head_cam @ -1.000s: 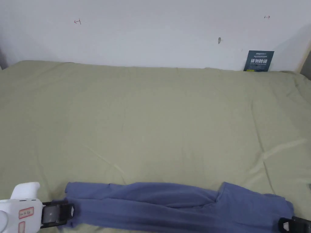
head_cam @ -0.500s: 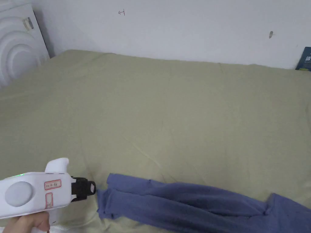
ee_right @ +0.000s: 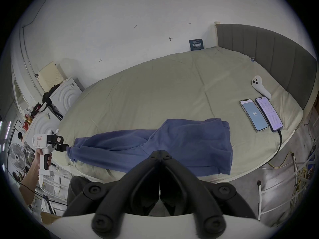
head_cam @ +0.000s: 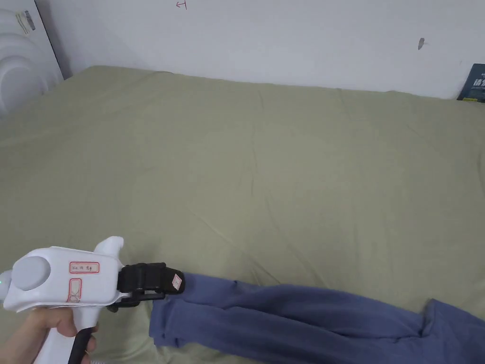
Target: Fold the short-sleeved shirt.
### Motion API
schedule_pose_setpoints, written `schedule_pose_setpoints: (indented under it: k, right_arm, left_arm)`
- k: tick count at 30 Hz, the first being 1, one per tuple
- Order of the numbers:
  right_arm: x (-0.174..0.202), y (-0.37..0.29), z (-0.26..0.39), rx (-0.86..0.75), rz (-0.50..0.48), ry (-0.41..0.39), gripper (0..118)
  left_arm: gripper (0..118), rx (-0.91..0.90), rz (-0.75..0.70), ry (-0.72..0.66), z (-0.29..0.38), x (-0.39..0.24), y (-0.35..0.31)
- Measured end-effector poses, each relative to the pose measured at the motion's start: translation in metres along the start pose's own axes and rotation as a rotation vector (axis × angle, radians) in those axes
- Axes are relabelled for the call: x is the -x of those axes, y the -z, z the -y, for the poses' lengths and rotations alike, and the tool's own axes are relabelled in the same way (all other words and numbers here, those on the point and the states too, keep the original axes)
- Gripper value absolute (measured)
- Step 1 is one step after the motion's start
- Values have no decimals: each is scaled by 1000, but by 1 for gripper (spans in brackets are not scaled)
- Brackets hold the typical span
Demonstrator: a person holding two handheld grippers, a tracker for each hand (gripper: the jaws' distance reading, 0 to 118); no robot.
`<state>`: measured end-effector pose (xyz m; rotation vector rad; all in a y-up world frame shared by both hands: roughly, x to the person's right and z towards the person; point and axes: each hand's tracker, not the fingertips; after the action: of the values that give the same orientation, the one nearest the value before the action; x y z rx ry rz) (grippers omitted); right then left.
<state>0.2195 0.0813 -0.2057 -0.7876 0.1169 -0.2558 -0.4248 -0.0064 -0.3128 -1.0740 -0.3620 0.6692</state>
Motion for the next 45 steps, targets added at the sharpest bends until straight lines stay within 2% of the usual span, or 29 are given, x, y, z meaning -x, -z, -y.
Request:
schedule_pose_setpoints:
  k: [2, 5, 7, 10, 11, 15, 16, 17, 18, 19, 20, 23, 25, 27, 28, 31, 37, 40, 41, 43, 45]
  right_arm:
    - [4, 0, 2, 4, 2, 3, 0]
    - [7, 1, 4, 17, 10, -1, 0]
    - [7, 1, 4, 22, 14, -1, 0]
    - [5, 0, 4, 27, 16, -6, 0]
    - [5, 0, 4, 26, 16, -5, 0]
    - [7, -1, 5, 22, -10, 22, 0]
    - [8, -1, 6, 19, -10, 22, 0]
    - [9, -2, 6, 19, -15, 21, 0]
    - [10, -2, 7, 22, -22, 24, 0]
    - [10, -2, 7, 23, -23, 25, 0]
    - [10, -4, 7, 23, -20, 23, 0]
    - [9, -9, 7, 14, -25, 26, 0]
    - [1, -9, 6, 8, -31, 28, 0]
    - [-2, -10, 5, -4, -27, 30, 0]
    - [-4, -10, 4, -7, -33, 31, 0]
    - [1, -13, 0, -16, -29, 26, 0]
    - [-2, -6, -9, -35, -44, 35, 0]
    - [0, -5, -11, -39, -66, 44, 0]
    - [1, -4, -10, -40, -73, 40, 0]
    - [2, -2, -9, -34, -75, 31, 0]
    - [1, -2, -7, -30, -82, 27, 0]
  left_arm:
    - [117, 18, -8, 14, -1, 9, 10]
    - [117, 87, 114, -26, 7, 2, 32]
    - [117, 72, 118, -28, 7, 2, 41]
    - [116, 70, 281, -105, 2, 15, 49]
    - [115, 75, 253, -85, -1, 19, 52]
    - [100, 60, 259, -100, 10, -7, 63]
    - [59, 35, 228, -103, 6, 5, 56]
    - [5, 54, 92, -80, 10, 9, 61]
    - [4, 89, 66, -48, 15, 11, 67]
    - [4, 70, 145, -91, 21, 12, 69]
    - [4, 45, 164, -111, 24, 11, 66]
    - [4, -27, 117, -121, 12, 19, 54]
    - [4, -30, 75, -99, 25, -23, 36]
    - [4, -53, 13, -67, 28, -33, 27]
    - [4, -51, 12, -84, 18, -14, 29]
    - [4, -65, 45, -120, 16, -11, 11]
    - [4, -153, -84, -184, 6, 18, -57]
    - [4, -225, -214, -135, -2, 24, -85]
    - [4, -206, -207, -145, -11, 41, -86]
    - [4, -200, -233, -137, -14, 34, -86]
    - [4, -171, -228, -124, -2, 2, -85]
